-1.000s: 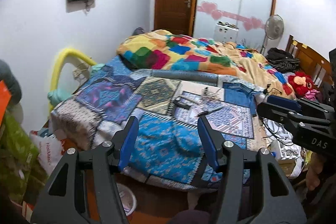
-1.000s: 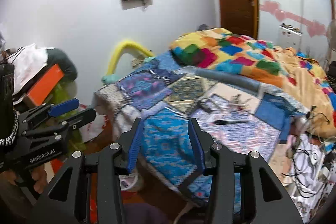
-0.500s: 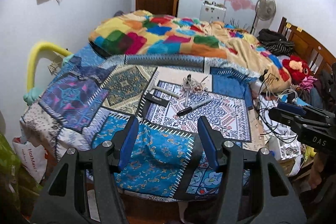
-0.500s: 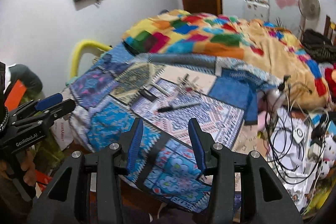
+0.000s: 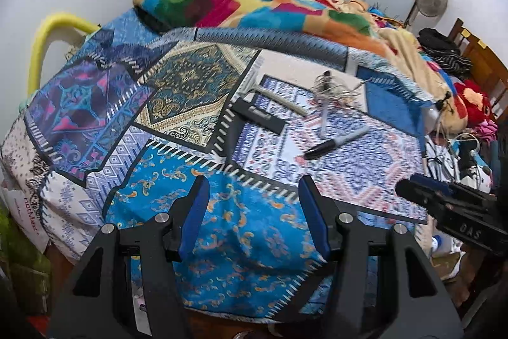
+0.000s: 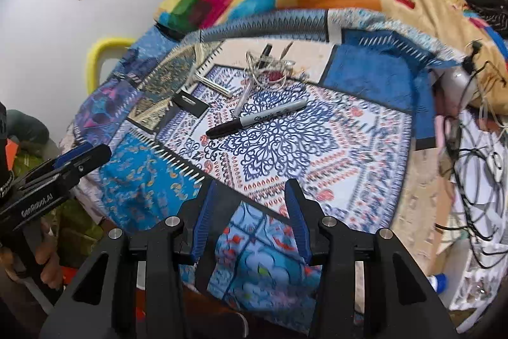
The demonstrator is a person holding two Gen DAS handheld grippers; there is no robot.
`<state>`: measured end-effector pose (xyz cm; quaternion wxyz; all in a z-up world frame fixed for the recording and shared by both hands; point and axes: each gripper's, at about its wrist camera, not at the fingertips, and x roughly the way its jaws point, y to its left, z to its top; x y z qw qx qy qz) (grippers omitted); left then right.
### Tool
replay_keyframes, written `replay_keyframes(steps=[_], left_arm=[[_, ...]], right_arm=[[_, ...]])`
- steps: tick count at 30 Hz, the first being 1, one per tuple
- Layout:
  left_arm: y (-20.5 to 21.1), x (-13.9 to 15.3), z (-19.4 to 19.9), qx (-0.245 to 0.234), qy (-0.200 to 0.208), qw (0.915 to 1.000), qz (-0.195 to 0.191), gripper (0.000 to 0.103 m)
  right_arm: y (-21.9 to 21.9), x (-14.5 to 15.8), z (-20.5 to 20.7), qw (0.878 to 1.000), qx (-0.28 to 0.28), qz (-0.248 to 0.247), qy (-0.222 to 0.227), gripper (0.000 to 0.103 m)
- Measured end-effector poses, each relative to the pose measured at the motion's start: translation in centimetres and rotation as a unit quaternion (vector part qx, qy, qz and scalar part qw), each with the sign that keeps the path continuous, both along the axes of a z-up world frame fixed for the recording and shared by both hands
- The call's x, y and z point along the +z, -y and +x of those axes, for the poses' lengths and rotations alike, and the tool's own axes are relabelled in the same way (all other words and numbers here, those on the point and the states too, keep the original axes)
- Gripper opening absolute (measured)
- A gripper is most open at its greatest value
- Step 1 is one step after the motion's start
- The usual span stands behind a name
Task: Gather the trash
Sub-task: 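Move both open tools back toward the Sharpie marker on the bed, then grasp the black Sharpie with the right tool while the left tool grasps the black clip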
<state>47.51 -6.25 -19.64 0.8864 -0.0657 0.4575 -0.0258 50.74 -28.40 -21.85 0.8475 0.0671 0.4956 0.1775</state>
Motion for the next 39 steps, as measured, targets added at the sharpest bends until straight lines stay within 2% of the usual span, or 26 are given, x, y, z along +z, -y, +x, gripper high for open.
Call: replay_keyframes(steps=[5, 9, 17, 23, 29, 31, 33, 35, 37, 39], left_arm=[[-1.4, -1.9, 1.1, 0.012, -0.009, 0.9999, 0.002, 0.057], [-2.5, -2.9, 1.5, 0.024, -0.015, 0.9996, 0.004, 0.057], [-3.5, -3.5, 1.7, 0.038, -0.012, 0.9992, 0.007, 0.057], [-2.8, -3.7, 1.5, 0.029, -0.012, 0.9995, 0.010, 0.057], [-2.3, -3.5, 1.1, 0.027, -0.012, 0.9996, 0.002, 0.057], [-2.1, -3.4, 1.2, 0.022, -0.012, 0.9997, -0.001, 0.057], [-1.8, -3.3, 1.4, 0.018, -0.013, 0.9997, -0.006, 0.057], [-1.3, -3.3, 1.9, 0.010, -0.015, 0.9998, -0.012, 0.057], [-0.7, -3.4, 2.7, 0.003, -0.019, 0.9996, -0.021, 0.057], [-0.3, -3.5, 3.7, -0.001, -0.022, 0.9993, -0.031, 0.057]], right_arm=[[-2.7, -1.1, 3.3, 1.000, -0.010, -0.003, 0.012, 0.041], [-5.2, -2.0, 5.5, 0.999, -0.035, -0.031, 0.025, 0.041], [-8.2, -3.7, 6.7, 0.985, -0.080, -0.146, 0.053, 0.041], [-7.2, -4.7, 6.1, 0.976, -0.092, -0.188, 0.056, 0.041], [-5.0, -4.7, 5.2, 0.977, -0.091, -0.186, 0.057, 0.041], [-4.4, -4.8, 5.1, 0.980, -0.088, -0.169, 0.053, 0.041], [-3.3, -4.9, 5.0, 0.986, -0.085, -0.132, 0.049, 0.040], [-2.3, -4.8, 5.2, 0.988, -0.088, -0.116, 0.048, 0.033], [-1.9, -4.8, 5.5, 0.989, -0.085, -0.114, 0.048, 0.018], [-1.5, -4.9, 5.9, 0.990, -0.081, -0.102, 0.045, 0.013]])
